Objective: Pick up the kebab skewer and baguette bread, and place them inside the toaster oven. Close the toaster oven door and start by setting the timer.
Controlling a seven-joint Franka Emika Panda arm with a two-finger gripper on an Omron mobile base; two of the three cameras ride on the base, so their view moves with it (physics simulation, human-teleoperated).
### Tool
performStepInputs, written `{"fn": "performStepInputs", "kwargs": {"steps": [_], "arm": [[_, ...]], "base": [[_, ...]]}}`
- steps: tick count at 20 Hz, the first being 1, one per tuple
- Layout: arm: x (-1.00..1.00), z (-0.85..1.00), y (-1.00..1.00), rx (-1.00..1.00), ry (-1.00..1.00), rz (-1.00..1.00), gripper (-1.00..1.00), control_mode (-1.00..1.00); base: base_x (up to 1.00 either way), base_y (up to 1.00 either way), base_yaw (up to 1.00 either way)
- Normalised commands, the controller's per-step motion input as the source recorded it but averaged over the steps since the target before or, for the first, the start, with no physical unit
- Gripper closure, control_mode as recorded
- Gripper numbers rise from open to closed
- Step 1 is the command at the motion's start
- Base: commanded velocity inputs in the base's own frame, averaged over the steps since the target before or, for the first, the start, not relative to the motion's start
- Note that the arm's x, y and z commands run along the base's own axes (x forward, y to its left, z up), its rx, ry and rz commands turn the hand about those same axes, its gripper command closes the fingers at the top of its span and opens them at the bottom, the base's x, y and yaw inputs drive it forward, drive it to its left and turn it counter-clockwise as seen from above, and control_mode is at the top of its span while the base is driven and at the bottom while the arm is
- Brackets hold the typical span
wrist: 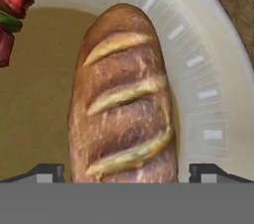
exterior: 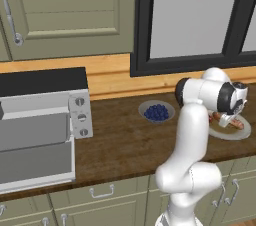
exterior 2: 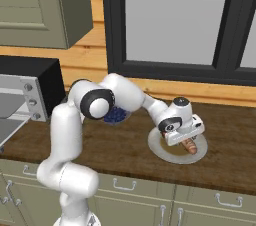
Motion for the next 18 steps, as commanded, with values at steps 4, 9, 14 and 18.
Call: {"fn": "performStepInputs", "kwargs": {"steps": [4, 9, 14, 18], "arm": [[0.23, -0.49, -0.02, 0.00, 0.00, 0.02, -1.00, -1.00], [0.05, -0.39, -0.01, 0.00, 0.00, 0.02, 1.00, -1.00], [-0.23, 0.16, 0.00, 0.00, -0.11, 0.00, 1.00, -1.00], [-0.29, 0.80, 0.06, -0.01, -0.20, 0.00, 1.00, -1.00]], "base": [[0.00, 0.00, 0.00], [0.00, 0.00, 0.00], [0.00, 0.00, 0.00], [0.00, 0.00, 0.00]]}}
